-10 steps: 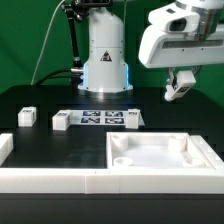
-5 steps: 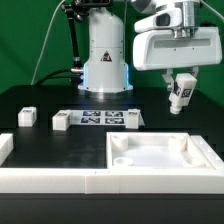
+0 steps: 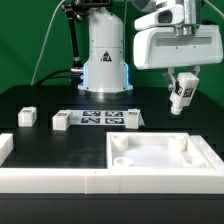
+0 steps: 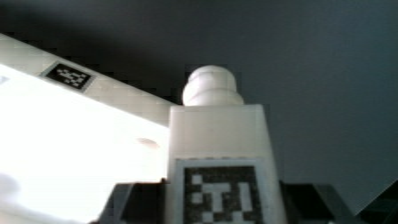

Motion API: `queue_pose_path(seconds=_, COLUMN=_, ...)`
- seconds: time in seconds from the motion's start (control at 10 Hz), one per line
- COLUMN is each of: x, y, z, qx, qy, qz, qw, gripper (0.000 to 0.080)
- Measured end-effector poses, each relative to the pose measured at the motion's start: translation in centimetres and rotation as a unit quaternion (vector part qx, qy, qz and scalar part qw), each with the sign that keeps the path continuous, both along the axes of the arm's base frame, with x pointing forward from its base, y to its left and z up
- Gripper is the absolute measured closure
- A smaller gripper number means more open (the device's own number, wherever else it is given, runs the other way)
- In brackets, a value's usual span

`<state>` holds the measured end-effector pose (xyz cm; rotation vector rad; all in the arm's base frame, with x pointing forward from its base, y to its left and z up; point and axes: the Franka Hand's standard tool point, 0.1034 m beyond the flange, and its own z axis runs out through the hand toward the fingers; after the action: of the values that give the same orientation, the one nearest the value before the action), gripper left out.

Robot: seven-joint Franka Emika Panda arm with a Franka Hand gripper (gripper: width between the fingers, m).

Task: Assemble one leg

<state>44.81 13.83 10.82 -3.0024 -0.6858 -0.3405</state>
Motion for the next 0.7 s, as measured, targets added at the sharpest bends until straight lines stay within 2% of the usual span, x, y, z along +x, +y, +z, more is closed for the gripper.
queue_pose_path(seconds=0.1, x=0.3, y=0.0, z=0.0, qx=-0.002, qy=0.002, qz=0.005, qw=1.0, gripper=0.0509)
queue_pose_path(seconds=0.2, x=1.5, y=0.0, z=0.2, qx=-0.004, qy=0.003, qz=0.013, qw=1.0, gripper=0.0509)
queue_pose_path(seconds=0.3, x=3.3, y=0.2, z=0.6, qx=-0.004, qy=0.002, qz=0.022, qw=1.0, gripper=0.0509)
queue_pose_path(seconds=0.5, x=5.9, y=0.7, z=0.5, qx=-0.001, qy=-0.003, qz=0.033, qw=0.999, gripper=0.0509)
queue_pose_path(seconds=0.6, x=7.9, y=1.2, z=0.5, qx=0.003, qy=-0.012, qz=0.038, qw=0.999, gripper=0.0509)
queue_pose_path(seconds=0.7, x=8.9, y=1.3, z=0.8, qx=0.003, qy=-0.019, qz=0.05, qw=0.999, gripper=0.0509)
